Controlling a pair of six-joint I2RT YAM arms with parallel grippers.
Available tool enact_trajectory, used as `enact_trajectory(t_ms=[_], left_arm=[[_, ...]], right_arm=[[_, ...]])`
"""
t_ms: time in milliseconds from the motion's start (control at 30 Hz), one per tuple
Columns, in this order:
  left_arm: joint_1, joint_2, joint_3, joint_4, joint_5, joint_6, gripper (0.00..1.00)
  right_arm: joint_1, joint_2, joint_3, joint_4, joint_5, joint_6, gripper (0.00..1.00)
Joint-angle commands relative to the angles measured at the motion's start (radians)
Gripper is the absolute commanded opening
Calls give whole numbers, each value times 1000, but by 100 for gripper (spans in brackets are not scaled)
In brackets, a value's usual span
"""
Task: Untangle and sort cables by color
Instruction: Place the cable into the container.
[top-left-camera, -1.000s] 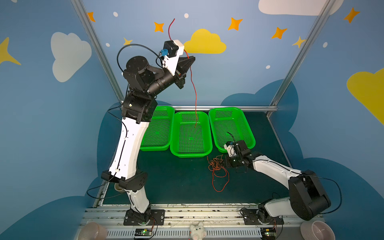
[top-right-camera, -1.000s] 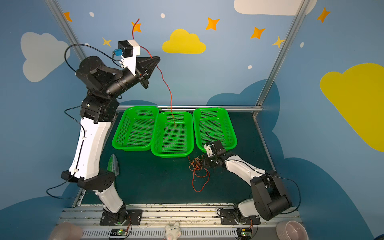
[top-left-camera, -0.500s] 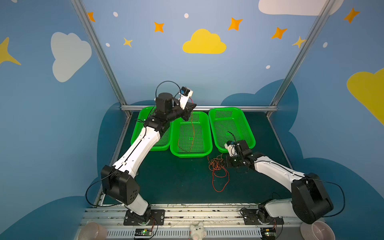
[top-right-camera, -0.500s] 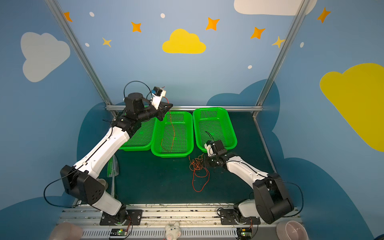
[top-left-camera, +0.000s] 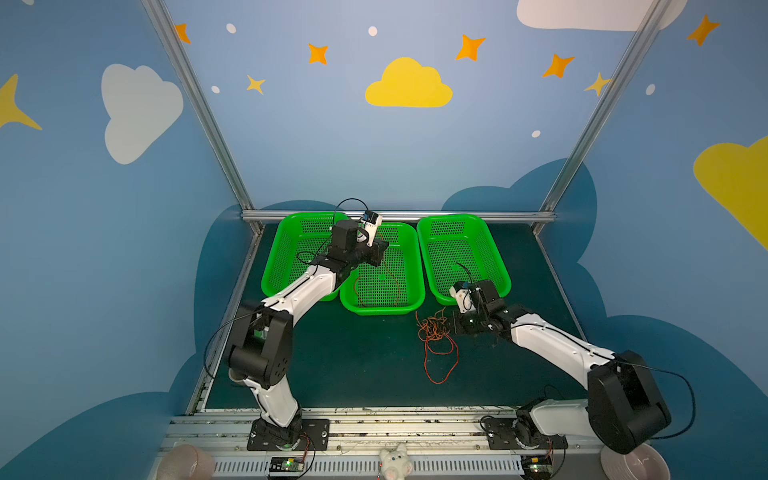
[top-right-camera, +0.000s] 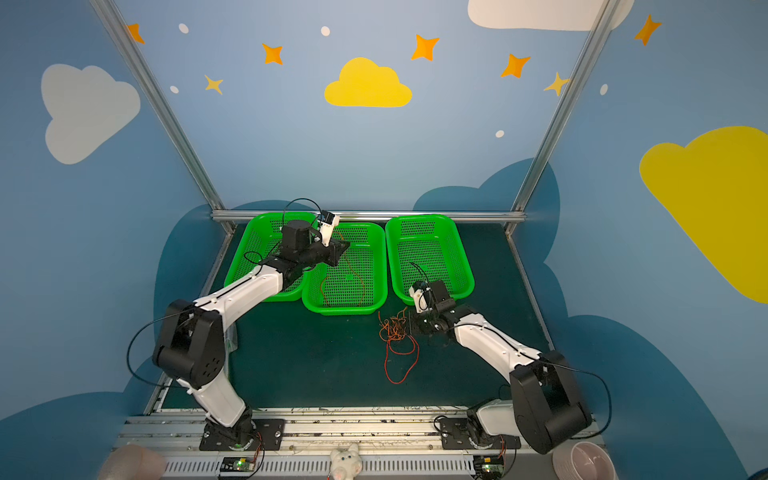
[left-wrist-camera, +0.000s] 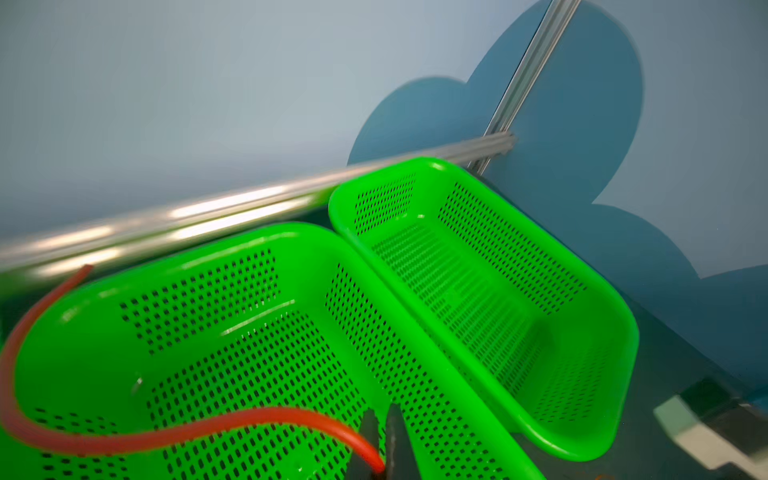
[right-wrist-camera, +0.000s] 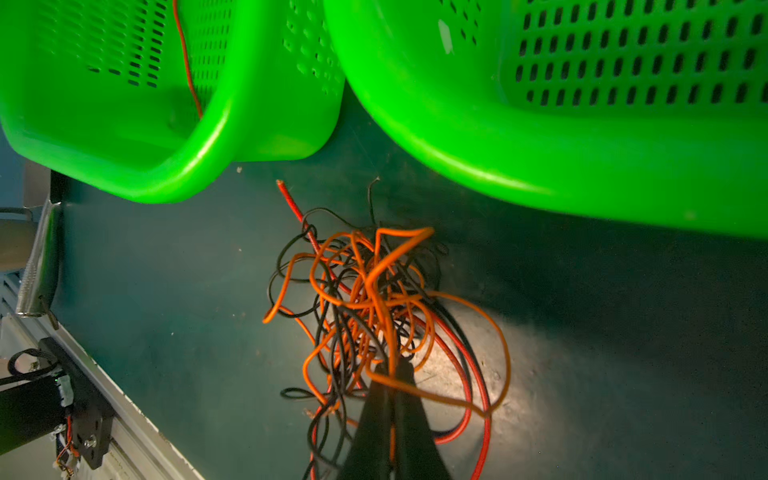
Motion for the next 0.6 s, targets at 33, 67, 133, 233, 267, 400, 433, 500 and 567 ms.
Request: enact_trajectory(t_ms=[33,67,133,233,267,400,433,500,567], left_arm=[[7,60,19,8,12,-55,18],[8,67,19,11,13,-61,25],[10,73,17,14,9,-70,51],[8,56,19,14,7,-64,71],[8,44,16,16,10,-58,74],[-13,-43,-18,38,-3,-1,99],[-23,-68,-28,26,-9,33,100],[-47,-108,-37,-27,-15,95,100],[-73,-142,-56,-80,-5,156,99]], right_arm=[[7,-36,-6,-33,13,-6,0],[9,-40,-6,-36,14,-9,0],[9,-49,-6,-47,20,-14,0],[9,-61,-6,-57,29,-23,0],[9,-64,-4,-58,31,-25,0],[0,-54,14,-84,40,-25,0],[-8,-47,21,-94,39,-20,0],[-28,-30,33,-105,26,-10,0],[-54,-7,43,-106,-4,4,2]])
